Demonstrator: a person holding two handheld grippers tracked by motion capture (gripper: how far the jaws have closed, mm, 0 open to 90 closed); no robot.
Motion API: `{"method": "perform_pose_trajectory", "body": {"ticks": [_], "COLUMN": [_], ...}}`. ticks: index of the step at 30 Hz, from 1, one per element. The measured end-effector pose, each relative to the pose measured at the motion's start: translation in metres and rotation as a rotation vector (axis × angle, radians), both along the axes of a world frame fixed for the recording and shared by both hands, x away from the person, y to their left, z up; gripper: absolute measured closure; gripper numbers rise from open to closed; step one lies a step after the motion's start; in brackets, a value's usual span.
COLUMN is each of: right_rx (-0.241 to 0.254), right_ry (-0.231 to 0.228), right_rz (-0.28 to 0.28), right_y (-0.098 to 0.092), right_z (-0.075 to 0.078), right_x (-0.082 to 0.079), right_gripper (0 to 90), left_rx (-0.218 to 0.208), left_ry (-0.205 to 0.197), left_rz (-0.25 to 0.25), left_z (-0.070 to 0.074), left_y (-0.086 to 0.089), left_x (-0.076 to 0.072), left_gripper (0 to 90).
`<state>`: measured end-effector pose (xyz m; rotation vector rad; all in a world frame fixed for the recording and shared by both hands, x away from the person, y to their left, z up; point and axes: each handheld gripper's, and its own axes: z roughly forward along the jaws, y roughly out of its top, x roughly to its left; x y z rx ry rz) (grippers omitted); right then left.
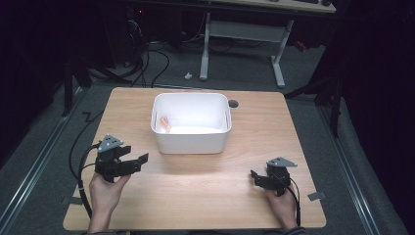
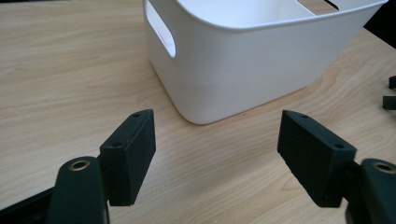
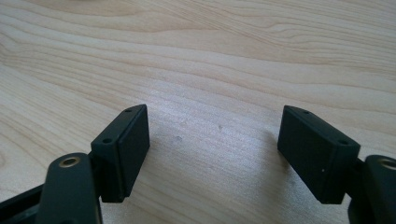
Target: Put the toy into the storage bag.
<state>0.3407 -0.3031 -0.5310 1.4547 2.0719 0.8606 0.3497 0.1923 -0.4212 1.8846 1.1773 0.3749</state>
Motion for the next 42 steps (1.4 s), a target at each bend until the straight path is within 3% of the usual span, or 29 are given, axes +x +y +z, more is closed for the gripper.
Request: {"method": "perform_pose_trajectory", "body": {"ticks": [8,16,23,35,42], "right_rx": [0.000,0.000,0.000,0.000,-0.001], "right_ry": [0.000,0.000,0.001,0.001,0.001], "right_rz": [0.000,0.000,0.004,0.004,0.004], "right_y": [0.000,0.000,0.000,0.000,0.000], "right_z": [0.000,0.000,0.000,0.000,0.000], "right_x": [0.000,0.000,0.000,0.000,0.000], "right_gripper": [25.3,25.3,25.3,25.3,25.3], "left_rx": [-0.021,-0.056,-0.045,-0.049,-0.001], "left_ry": [0.004,0.047,0.074,0.089,0.081], "left_rz": [0.003,0.018,0.026,0.034,0.039], "left_z": [-0.011,-0.030,-0.049,-0.063,-0.071], "left_y": [0.000,0.002,-0.002,-0.010,-0.018], "left_x": [-0.001,-0.006,-0.007,-0.005,-0.005], "left_gripper": [28.6,28.6,27.9,27.4,26.5]}}
